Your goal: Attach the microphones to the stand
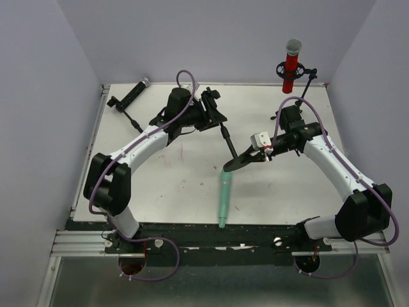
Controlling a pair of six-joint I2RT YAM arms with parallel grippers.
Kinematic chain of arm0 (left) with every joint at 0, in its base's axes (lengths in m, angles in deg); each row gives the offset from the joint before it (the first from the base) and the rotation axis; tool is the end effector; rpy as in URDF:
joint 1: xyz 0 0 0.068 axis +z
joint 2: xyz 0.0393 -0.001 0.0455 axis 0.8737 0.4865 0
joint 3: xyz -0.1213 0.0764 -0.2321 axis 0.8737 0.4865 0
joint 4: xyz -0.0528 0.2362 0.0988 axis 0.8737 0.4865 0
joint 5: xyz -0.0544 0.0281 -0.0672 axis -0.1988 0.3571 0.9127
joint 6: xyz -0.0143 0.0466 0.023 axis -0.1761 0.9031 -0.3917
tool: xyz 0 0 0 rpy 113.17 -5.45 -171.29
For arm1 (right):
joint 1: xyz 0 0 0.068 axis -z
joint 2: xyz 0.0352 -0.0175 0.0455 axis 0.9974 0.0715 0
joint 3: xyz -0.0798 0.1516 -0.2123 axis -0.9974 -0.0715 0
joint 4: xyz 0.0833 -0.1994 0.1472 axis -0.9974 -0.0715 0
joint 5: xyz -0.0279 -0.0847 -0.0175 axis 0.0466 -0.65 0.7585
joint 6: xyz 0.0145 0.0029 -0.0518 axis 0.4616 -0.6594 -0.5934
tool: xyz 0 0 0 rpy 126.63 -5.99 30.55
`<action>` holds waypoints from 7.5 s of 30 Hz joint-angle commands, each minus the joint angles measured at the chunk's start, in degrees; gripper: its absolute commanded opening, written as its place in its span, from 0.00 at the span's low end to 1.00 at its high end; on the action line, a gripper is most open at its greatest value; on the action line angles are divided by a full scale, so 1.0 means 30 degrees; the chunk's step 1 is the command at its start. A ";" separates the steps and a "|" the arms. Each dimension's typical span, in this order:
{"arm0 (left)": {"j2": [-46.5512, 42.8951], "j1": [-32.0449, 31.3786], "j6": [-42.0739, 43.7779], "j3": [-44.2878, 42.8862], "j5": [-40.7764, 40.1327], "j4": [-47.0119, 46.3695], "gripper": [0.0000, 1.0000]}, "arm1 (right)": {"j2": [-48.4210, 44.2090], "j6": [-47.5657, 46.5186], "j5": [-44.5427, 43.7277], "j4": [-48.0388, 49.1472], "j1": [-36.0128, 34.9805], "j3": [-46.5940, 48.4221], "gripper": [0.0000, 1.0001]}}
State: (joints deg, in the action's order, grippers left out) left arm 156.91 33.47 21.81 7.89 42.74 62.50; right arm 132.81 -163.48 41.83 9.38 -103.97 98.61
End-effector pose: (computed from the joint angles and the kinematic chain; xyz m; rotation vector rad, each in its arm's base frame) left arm 0.3407 -0.1944 0.3001 -0.1950 2.1979 -1.3289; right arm 0.2367 0.1115 0.2992 -1.7724 1.0279 0.8556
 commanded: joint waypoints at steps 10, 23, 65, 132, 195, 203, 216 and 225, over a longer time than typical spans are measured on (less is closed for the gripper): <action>0.0532 -0.0177 -0.0951 -0.0325 0.0335 -0.2394 0.00 | -0.0267 -0.0623 0.1592 0.0489 -0.0160 -0.0193 0.00; -0.6844 0.1346 0.5396 0.4330 0.0568 -0.4448 0.00 | -0.1262 0.2509 0.2059 0.1571 0.0277 -0.0662 1.00; -1.2768 -0.0468 1.5046 2.0124 -0.1069 -1.9975 0.34 | -0.3431 1.7306 0.1915 1.2998 0.3268 -0.7341 0.99; -0.0233 -1.6525 0.0163 0.5009 -1.9003 0.7945 0.79 | -0.2523 2.0998 -0.1952 1.5489 0.4527 -0.7136 1.00; -0.5446 -1.1720 0.9920 0.1111 -1.4079 -0.6203 0.00 | -0.5247 4.4245 0.3672 3.3052 0.3034 -0.9155 1.00; -0.5124 -1.1720 0.9012 0.1930 -1.3552 -0.8106 0.00 | -0.4896 4.7627 0.2211 3.5413 0.3033 -0.9393 1.00; -0.4567 -1.2042 0.8454 0.2488 -1.3288 -0.9602 0.00 | -0.4691 4.9416 0.1153 3.6816 0.3033 -1.0066 0.65; -0.4683 -1.2042 0.8483 0.2634 -1.2791 -0.9955 0.00 | -0.4310 4.9417 0.1446 3.6700 0.3033 -0.9833 0.11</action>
State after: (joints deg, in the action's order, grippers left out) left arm 143.27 -2.18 47.47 15.30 1.56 36.54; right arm 118.96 -15.73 46.57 118.64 -94.59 69.06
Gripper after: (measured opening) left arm 0.438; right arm 0.412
